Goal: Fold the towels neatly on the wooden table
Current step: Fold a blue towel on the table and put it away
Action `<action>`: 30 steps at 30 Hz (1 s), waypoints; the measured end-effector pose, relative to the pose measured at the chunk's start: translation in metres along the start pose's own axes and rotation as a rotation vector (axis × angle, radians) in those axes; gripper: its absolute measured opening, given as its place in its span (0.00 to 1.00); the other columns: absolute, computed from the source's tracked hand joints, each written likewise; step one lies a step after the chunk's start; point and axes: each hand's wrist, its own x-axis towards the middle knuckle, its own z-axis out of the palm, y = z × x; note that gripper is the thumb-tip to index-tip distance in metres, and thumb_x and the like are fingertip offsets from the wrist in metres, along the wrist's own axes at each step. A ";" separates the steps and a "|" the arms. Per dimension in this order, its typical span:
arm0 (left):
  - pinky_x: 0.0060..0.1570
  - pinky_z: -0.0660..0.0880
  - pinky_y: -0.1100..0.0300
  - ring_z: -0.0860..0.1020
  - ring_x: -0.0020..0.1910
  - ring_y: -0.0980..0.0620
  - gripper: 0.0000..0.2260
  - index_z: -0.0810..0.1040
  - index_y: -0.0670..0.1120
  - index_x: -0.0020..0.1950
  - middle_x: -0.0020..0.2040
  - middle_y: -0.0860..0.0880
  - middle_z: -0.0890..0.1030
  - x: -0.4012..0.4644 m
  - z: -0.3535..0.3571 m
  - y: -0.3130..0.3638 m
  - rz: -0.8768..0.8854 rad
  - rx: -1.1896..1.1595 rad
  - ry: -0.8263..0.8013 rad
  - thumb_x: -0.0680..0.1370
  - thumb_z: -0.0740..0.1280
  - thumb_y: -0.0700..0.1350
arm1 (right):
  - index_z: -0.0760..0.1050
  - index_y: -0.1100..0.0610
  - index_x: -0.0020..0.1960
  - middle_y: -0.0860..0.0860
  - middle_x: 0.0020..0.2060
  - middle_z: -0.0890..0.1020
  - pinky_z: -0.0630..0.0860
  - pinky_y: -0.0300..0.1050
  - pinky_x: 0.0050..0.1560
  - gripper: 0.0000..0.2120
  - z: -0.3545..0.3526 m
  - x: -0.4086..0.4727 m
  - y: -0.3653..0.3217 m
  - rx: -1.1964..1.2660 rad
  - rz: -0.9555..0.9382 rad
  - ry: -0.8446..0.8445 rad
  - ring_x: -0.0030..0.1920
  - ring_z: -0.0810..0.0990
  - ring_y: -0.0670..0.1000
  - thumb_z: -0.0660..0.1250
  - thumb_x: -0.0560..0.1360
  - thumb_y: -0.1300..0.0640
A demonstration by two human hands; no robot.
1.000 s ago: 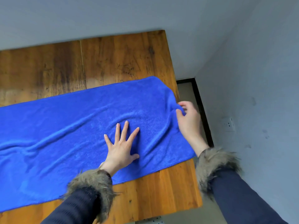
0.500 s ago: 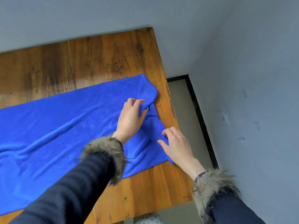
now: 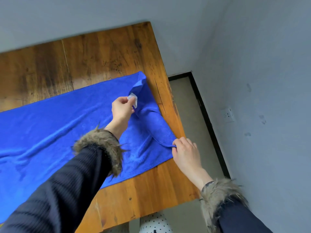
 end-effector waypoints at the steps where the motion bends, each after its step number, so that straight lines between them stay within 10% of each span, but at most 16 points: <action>1: 0.36 0.73 0.63 0.71 0.37 0.52 0.10 0.71 0.46 0.36 0.35 0.49 0.73 -0.002 -0.005 0.005 -0.065 -0.145 -0.023 0.77 0.63 0.39 | 0.76 0.57 0.36 0.51 0.31 0.77 0.72 0.45 0.31 0.02 -0.005 0.001 -0.001 0.071 -0.002 0.025 0.32 0.77 0.56 0.67 0.65 0.63; 6: 0.37 0.73 0.57 0.75 0.36 0.50 0.07 0.71 0.41 0.43 0.38 0.45 0.73 -0.005 -0.044 0.038 -0.246 -0.483 -0.083 0.76 0.57 0.32 | 0.78 0.59 0.44 0.53 0.39 0.79 0.74 0.47 0.38 0.02 -0.040 0.000 -0.038 0.328 0.006 0.114 0.38 0.77 0.55 0.67 0.73 0.61; 30: 0.34 0.75 0.66 0.79 0.34 0.59 0.05 0.77 0.49 0.48 0.42 0.52 0.80 0.023 -0.417 -0.013 0.175 -0.244 -0.139 0.79 0.63 0.41 | 0.77 0.60 0.48 0.52 0.43 0.78 0.71 0.47 0.46 0.08 0.067 -0.068 -0.413 0.455 -0.423 -0.314 0.42 0.74 0.51 0.62 0.77 0.57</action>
